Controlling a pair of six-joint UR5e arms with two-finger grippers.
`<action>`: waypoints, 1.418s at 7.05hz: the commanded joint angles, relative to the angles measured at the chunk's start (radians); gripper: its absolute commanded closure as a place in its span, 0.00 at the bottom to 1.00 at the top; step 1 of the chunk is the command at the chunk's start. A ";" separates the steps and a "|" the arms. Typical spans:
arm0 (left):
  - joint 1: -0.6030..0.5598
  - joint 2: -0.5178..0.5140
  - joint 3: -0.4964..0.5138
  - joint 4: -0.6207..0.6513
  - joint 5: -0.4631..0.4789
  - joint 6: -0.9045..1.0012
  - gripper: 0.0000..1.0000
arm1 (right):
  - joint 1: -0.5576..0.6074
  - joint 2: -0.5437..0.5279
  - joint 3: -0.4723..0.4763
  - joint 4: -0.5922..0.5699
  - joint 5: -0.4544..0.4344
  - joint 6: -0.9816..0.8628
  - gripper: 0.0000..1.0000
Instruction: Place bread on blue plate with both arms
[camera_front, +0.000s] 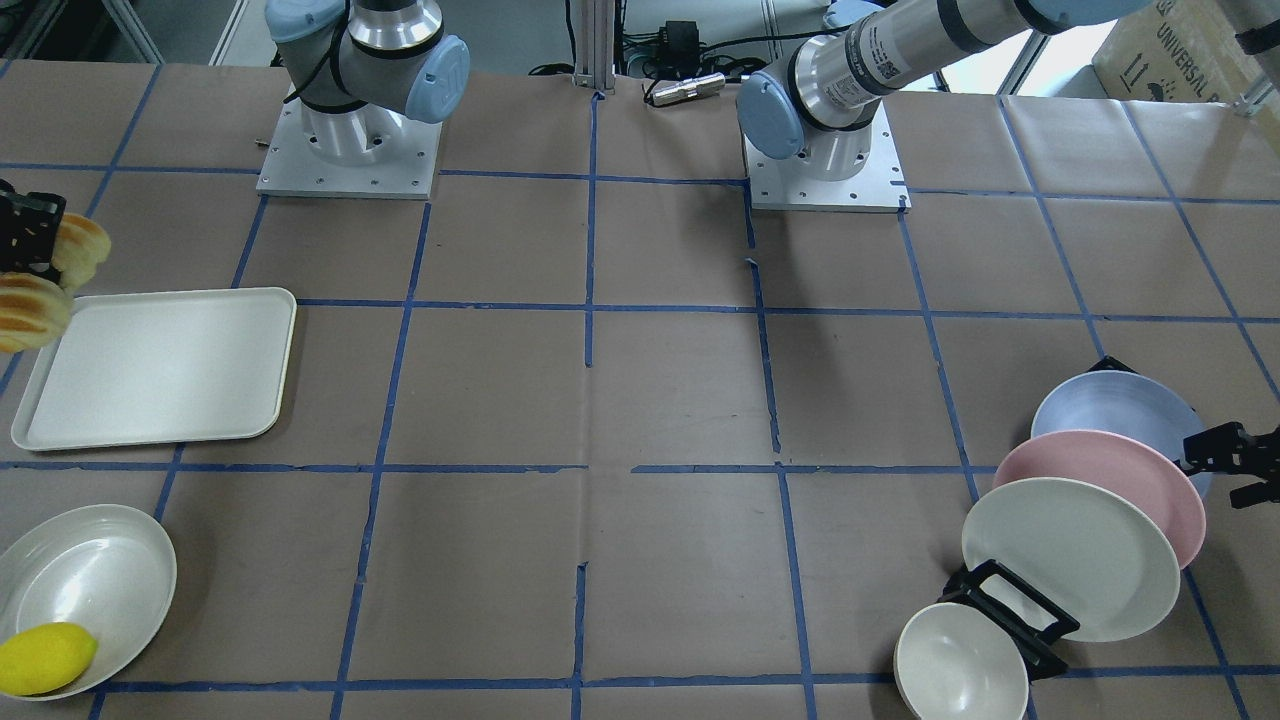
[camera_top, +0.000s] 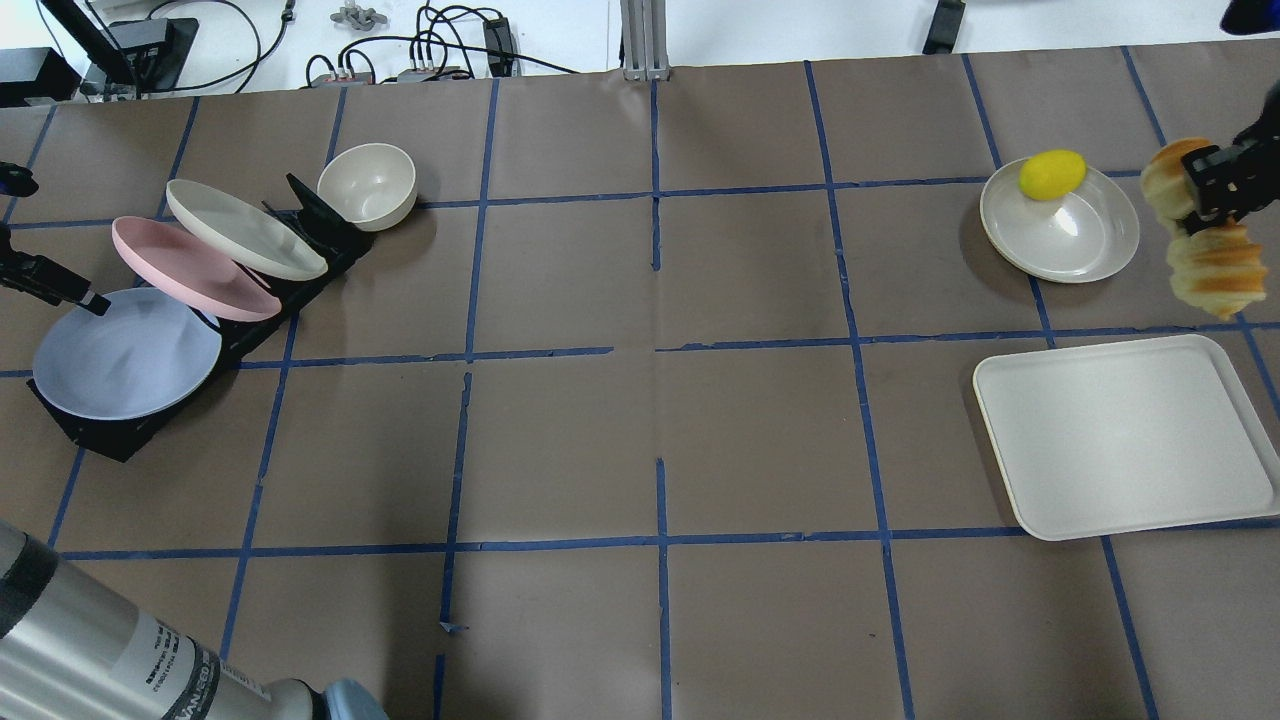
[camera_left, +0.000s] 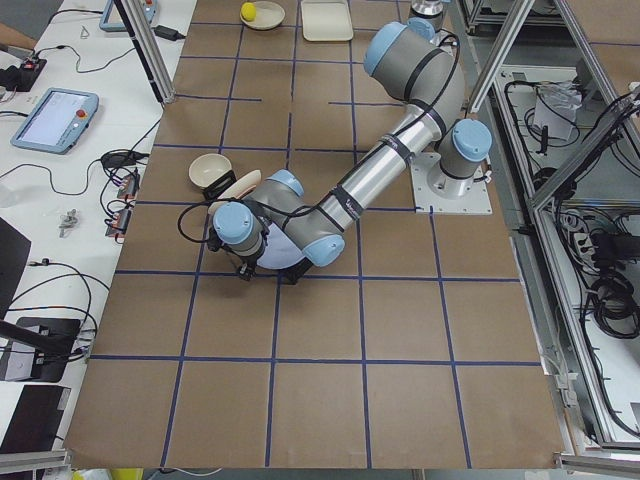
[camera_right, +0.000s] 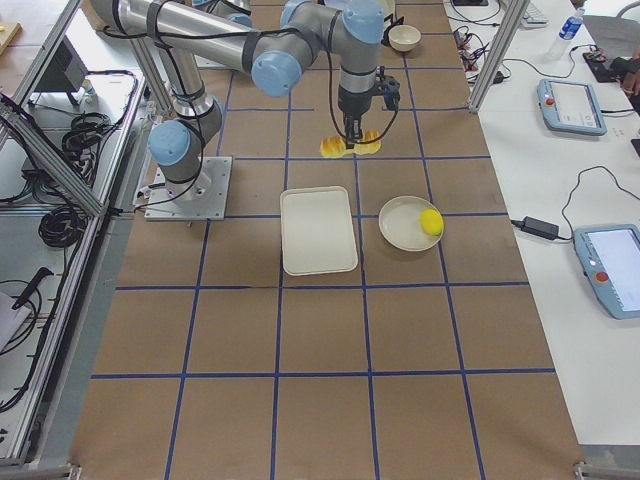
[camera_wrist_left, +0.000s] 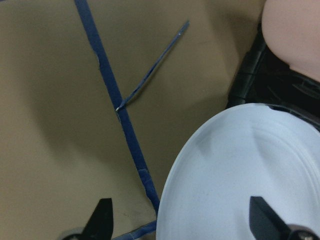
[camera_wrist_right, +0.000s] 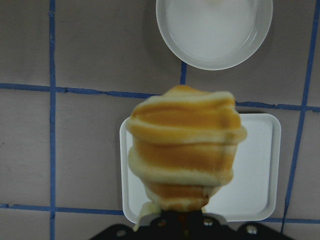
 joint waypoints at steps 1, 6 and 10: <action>0.002 0.003 -0.009 -0.018 0.010 0.004 0.28 | 0.131 -0.001 -0.039 0.053 0.000 0.190 0.97; 0.008 -0.019 0.019 -0.054 0.067 0.005 0.70 | 0.317 0.005 -0.066 0.167 0.034 0.307 0.97; 0.008 0.001 0.022 -0.088 0.063 0.004 0.85 | 0.325 0.002 -0.063 0.196 0.074 0.306 0.97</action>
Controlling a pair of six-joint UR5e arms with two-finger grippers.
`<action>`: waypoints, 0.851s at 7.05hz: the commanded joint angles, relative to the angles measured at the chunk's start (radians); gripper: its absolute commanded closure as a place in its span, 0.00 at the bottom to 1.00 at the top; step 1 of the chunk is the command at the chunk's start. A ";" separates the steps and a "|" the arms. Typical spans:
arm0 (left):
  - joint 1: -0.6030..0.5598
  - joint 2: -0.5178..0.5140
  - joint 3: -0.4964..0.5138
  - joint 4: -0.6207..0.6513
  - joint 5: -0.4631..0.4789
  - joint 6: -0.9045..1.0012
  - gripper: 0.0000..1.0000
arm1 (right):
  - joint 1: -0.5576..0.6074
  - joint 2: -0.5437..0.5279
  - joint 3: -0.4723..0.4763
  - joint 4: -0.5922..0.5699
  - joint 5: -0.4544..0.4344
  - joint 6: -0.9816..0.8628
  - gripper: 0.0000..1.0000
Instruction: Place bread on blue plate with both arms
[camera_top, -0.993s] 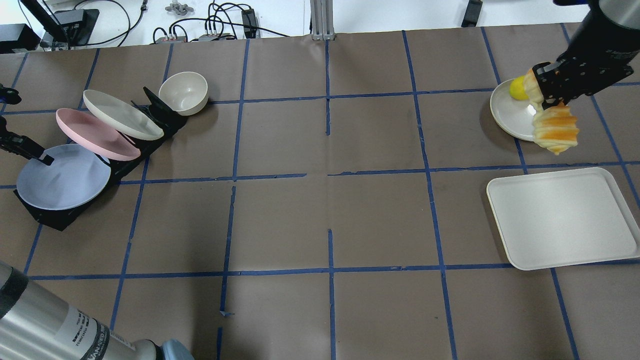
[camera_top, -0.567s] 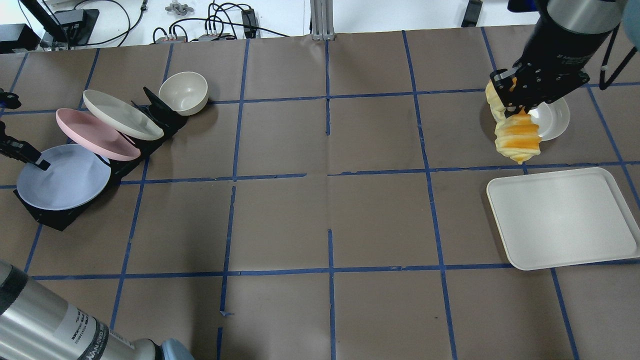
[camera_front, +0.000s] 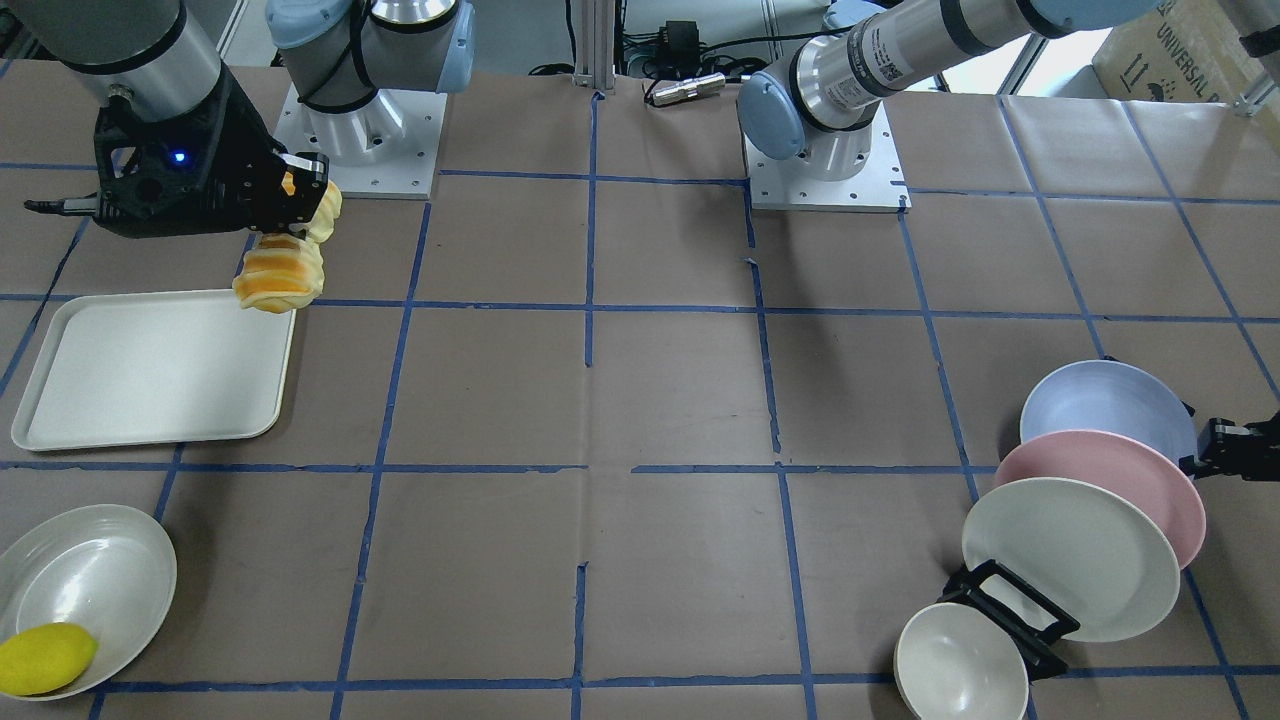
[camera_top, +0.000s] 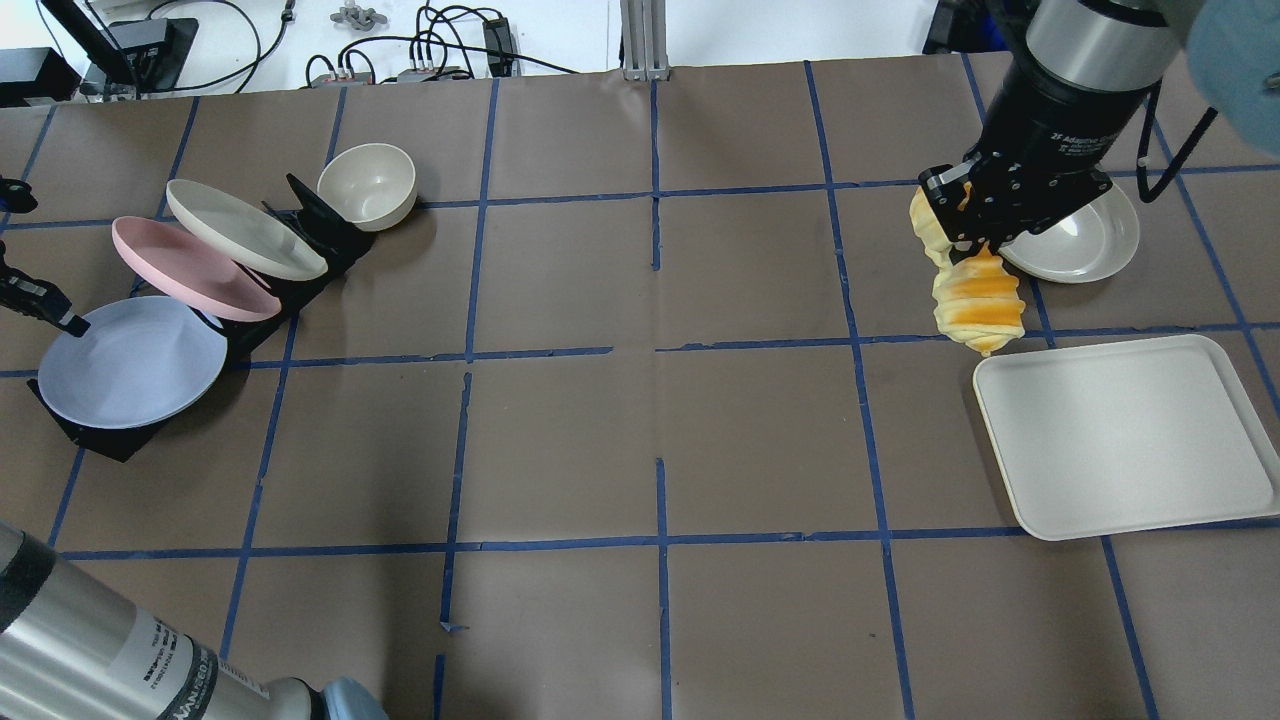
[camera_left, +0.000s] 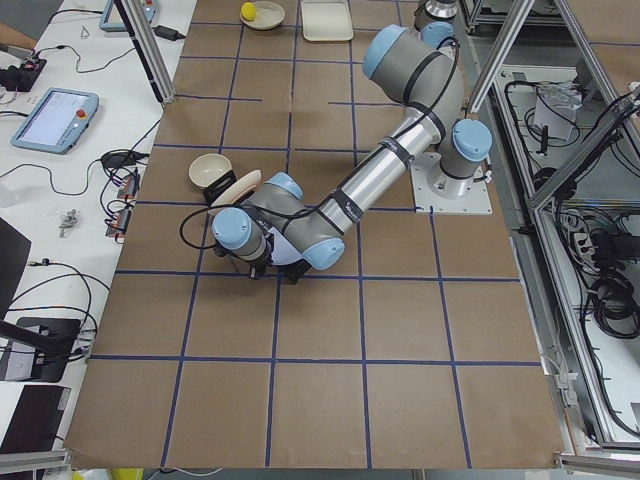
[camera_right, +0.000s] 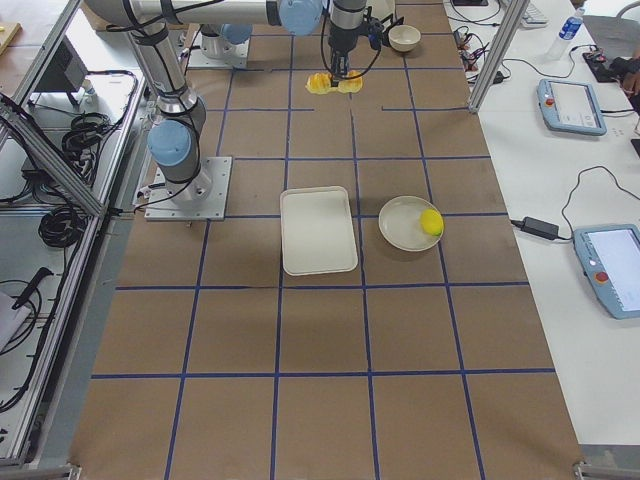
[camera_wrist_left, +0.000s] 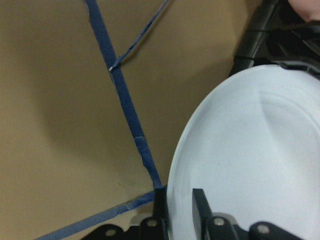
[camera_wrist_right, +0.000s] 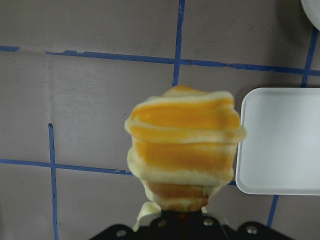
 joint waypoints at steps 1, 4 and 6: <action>0.001 0.011 0.001 -0.006 -0.002 0.000 0.86 | 0.001 0.000 0.002 0.008 -0.002 0.000 0.97; 0.052 0.105 0.008 -0.102 0.003 0.046 0.86 | 0.001 -0.002 0.004 0.017 -0.003 0.000 0.97; 0.106 0.211 0.001 -0.226 0.003 0.105 0.86 | 0.001 -0.002 0.005 0.017 -0.003 0.000 0.97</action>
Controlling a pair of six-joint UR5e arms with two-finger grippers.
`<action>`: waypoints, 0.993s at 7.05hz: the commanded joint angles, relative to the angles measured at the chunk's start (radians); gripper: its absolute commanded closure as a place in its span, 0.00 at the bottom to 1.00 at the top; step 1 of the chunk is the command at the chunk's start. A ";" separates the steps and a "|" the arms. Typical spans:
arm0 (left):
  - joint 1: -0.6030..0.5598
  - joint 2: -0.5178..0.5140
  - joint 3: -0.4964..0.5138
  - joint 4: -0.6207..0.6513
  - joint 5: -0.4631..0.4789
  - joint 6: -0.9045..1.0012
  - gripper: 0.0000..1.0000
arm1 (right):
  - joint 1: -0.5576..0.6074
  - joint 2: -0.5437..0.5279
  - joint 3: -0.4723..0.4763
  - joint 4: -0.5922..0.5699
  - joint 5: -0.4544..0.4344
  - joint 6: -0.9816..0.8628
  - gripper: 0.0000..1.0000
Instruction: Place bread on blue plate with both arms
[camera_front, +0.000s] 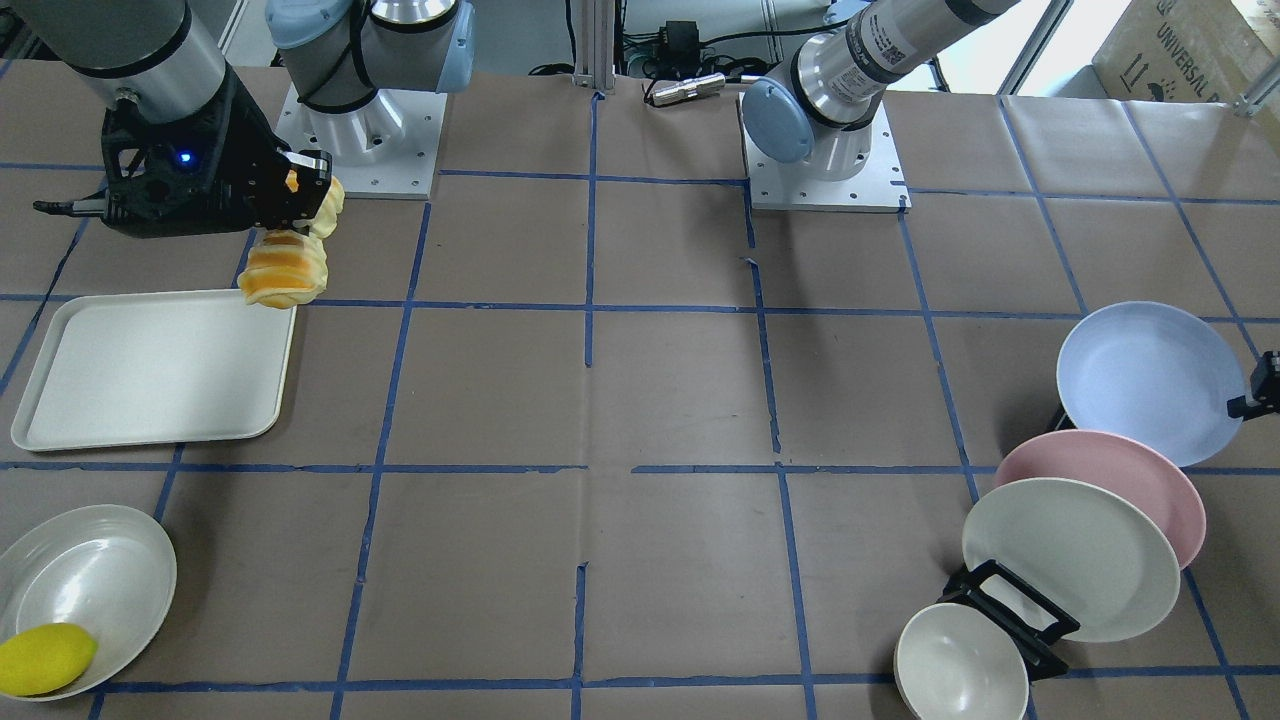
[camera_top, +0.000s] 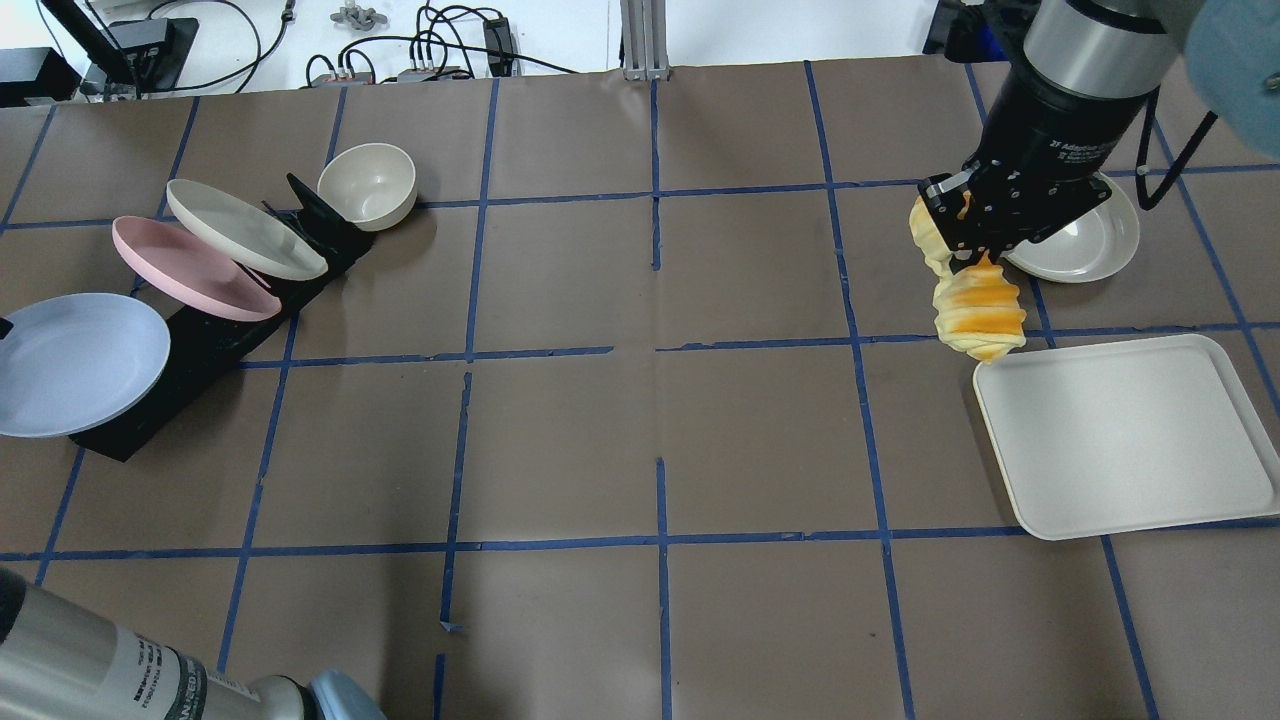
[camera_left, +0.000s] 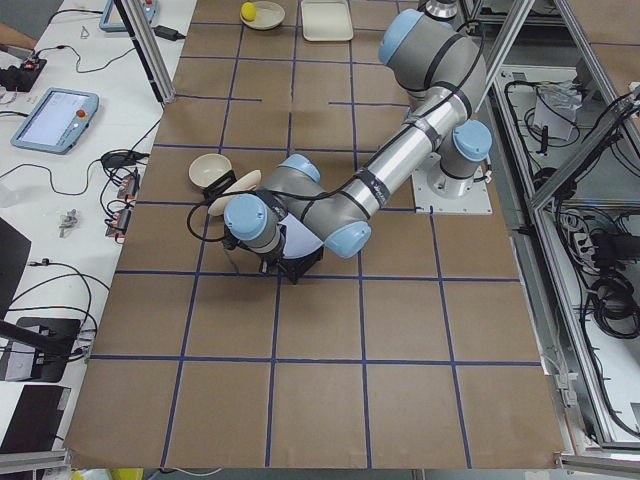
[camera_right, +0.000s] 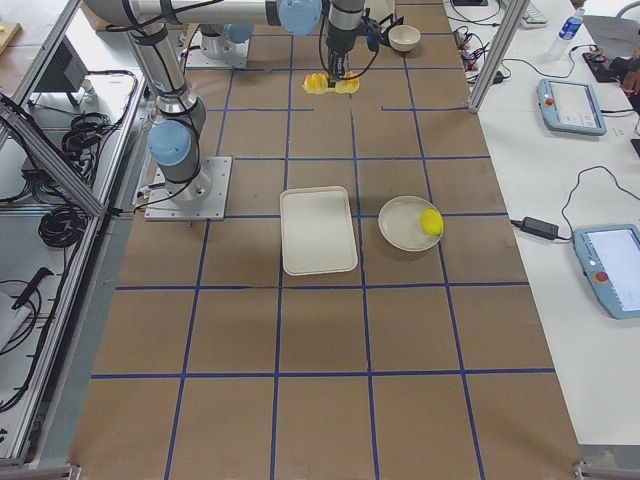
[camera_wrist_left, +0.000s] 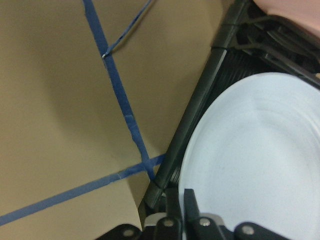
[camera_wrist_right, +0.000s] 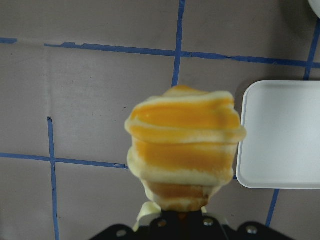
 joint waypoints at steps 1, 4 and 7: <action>0.024 0.170 -0.030 -0.113 -0.001 0.038 0.86 | 0.000 0.000 0.001 0.000 0.000 0.000 0.97; -0.124 0.414 -0.110 -0.242 -0.030 -0.116 0.86 | 0.000 -0.002 0.007 0.000 -0.005 -0.001 0.97; -0.522 0.442 -0.147 -0.219 -0.056 -0.466 0.86 | -0.002 0.001 0.010 0.000 -0.006 -0.001 0.97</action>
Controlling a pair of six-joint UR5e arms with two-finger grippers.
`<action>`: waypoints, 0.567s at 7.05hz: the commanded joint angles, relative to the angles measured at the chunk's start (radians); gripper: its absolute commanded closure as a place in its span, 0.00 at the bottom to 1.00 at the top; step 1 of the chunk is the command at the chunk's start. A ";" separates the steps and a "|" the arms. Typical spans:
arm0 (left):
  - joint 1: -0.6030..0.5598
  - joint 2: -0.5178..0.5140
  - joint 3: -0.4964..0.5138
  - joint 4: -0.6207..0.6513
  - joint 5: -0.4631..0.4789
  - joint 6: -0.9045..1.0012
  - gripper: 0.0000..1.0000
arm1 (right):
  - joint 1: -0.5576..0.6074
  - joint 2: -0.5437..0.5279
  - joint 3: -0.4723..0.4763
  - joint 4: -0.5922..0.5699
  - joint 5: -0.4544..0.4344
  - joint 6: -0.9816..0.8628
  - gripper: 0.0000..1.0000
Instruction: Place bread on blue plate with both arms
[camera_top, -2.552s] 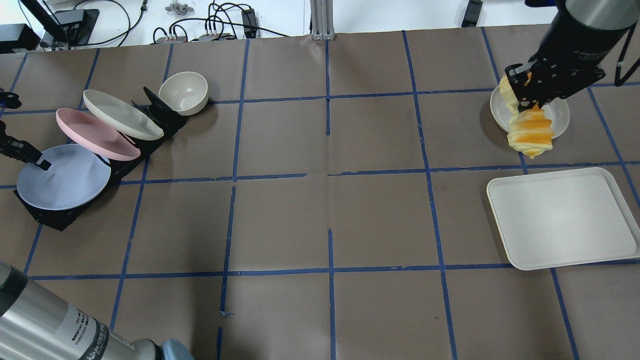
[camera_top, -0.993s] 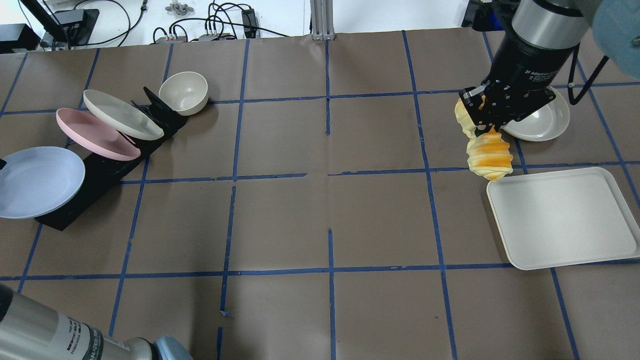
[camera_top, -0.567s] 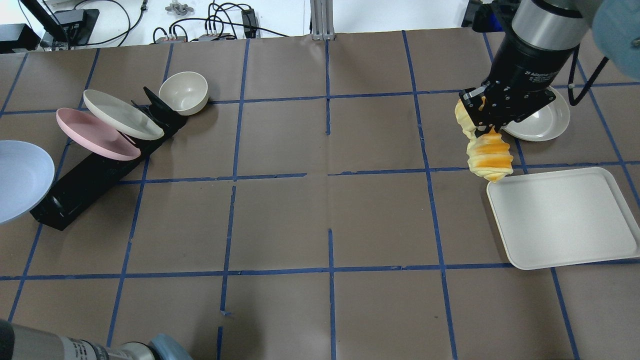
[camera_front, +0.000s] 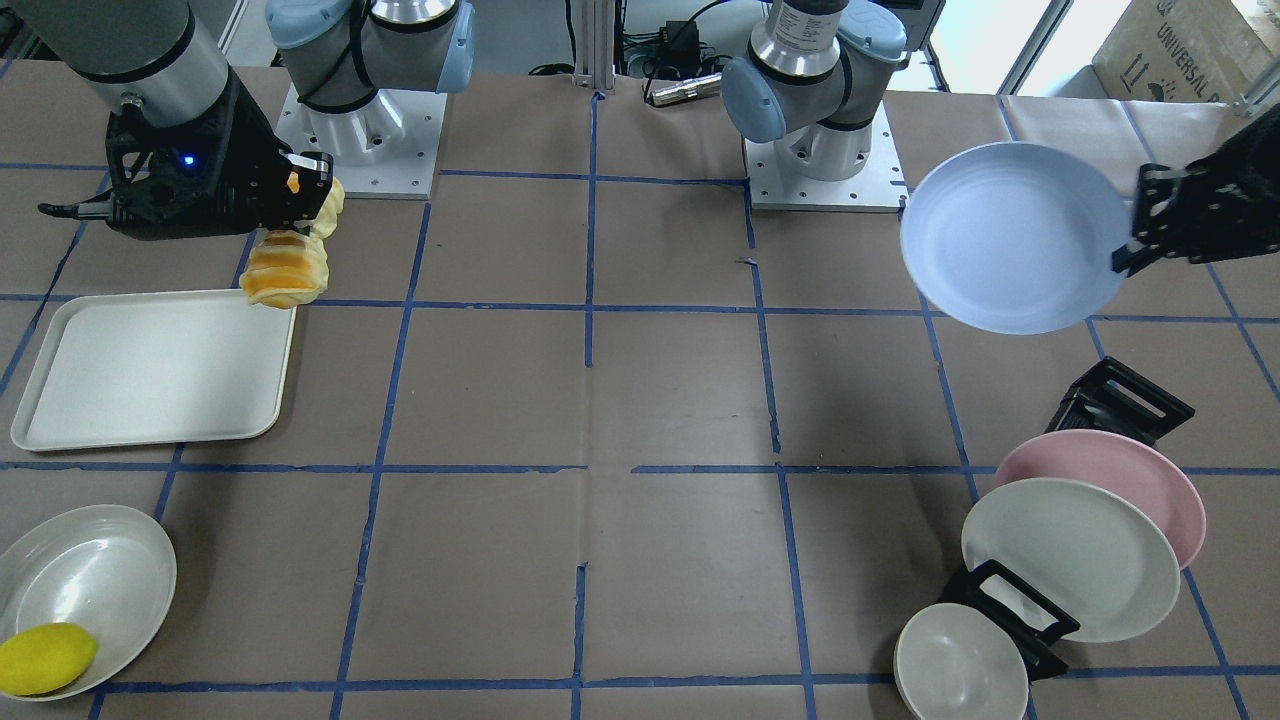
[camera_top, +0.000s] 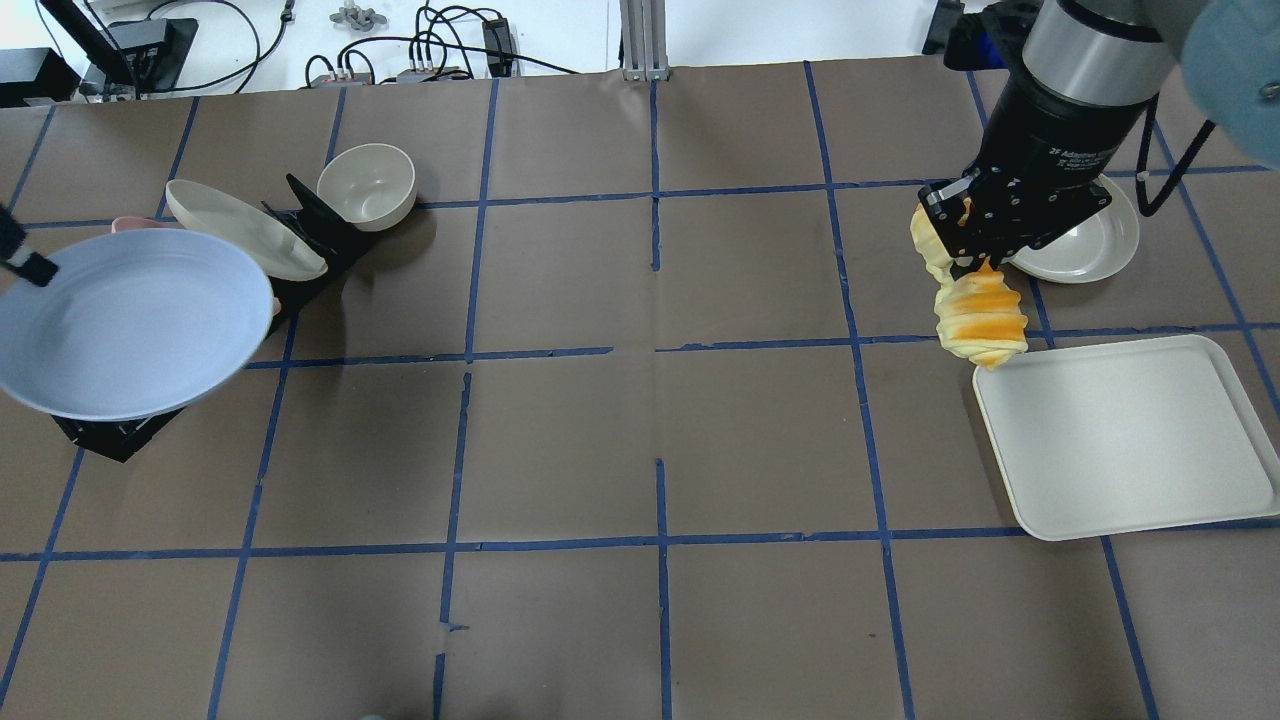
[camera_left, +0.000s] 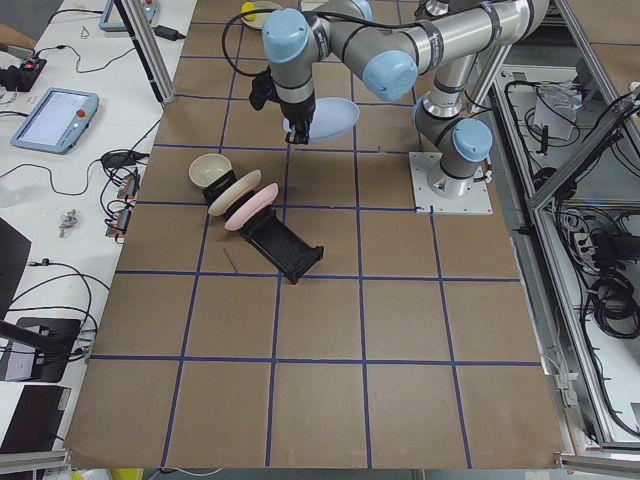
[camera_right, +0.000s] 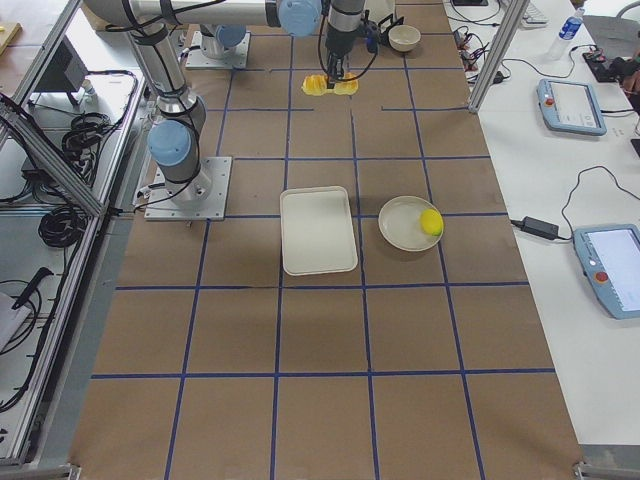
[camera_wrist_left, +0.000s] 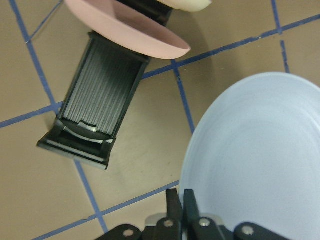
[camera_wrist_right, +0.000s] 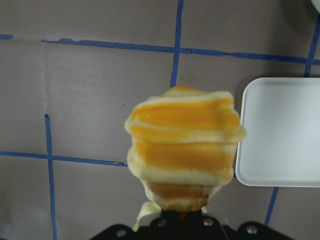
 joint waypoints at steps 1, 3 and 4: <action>-0.272 -0.016 -0.021 0.035 -0.012 -0.217 0.86 | 0.000 0.001 0.002 0.000 0.000 0.000 0.97; -0.401 -0.076 -0.117 0.180 -0.160 -0.294 0.86 | -0.001 0.001 0.002 0.000 0.000 0.000 0.97; -0.461 -0.119 -0.180 0.316 -0.162 -0.361 0.86 | -0.001 0.001 0.002 0.000 0.000 0.000 0.97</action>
